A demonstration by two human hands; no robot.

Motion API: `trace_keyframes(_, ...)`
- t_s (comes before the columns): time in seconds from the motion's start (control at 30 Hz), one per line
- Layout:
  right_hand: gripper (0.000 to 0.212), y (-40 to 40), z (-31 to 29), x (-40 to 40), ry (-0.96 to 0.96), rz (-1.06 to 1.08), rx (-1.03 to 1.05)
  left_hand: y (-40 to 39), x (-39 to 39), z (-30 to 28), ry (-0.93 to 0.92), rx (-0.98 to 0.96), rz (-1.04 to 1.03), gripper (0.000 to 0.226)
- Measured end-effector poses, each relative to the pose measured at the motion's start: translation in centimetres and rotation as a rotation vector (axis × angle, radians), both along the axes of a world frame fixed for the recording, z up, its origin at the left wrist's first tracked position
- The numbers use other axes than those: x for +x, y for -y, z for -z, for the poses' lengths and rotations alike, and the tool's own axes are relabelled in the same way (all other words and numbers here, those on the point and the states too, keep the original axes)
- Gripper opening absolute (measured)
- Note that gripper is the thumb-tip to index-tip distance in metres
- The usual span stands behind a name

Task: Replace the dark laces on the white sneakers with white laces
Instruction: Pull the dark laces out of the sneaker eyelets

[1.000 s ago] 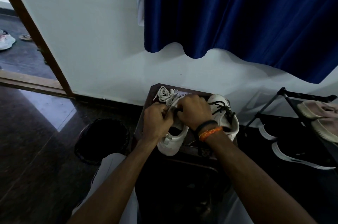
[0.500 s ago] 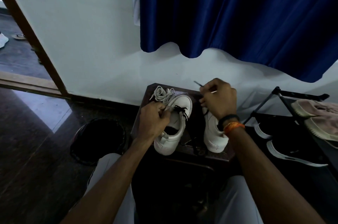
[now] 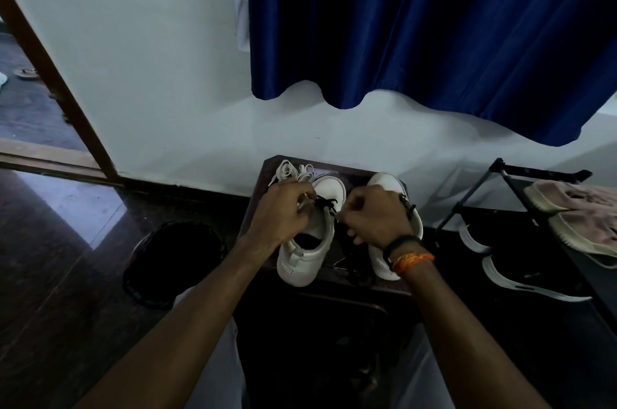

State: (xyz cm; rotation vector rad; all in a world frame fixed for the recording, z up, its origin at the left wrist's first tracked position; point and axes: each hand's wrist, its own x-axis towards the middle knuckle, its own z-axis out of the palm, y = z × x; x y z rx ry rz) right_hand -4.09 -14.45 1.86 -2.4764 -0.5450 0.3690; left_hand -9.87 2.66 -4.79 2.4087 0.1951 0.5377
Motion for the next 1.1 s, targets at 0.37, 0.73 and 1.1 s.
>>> trace_keyframes(0.37, 0.027, -0.9, 3.1, -1.7, 0.122, 0.058, 0.057, -0.3, 1.2, -1.3, 0.018, 0.381, 0.173, 0.02)
trace_keyframes(0.73, 0.02, -0.3, 3.7, -0.5, 0.025, 0.124, 0.116, -0.8, 1.5, -0.9, 0.143, 0.441, 0.192, 0.008)
trace_keyframes(1.1, 0.029, 0.3, 4.1, -0.2, 0.006, 0.21, 0.191, -1.0, 1.9, -0.7, -0.041, -0.034, 0.15, 0.022)
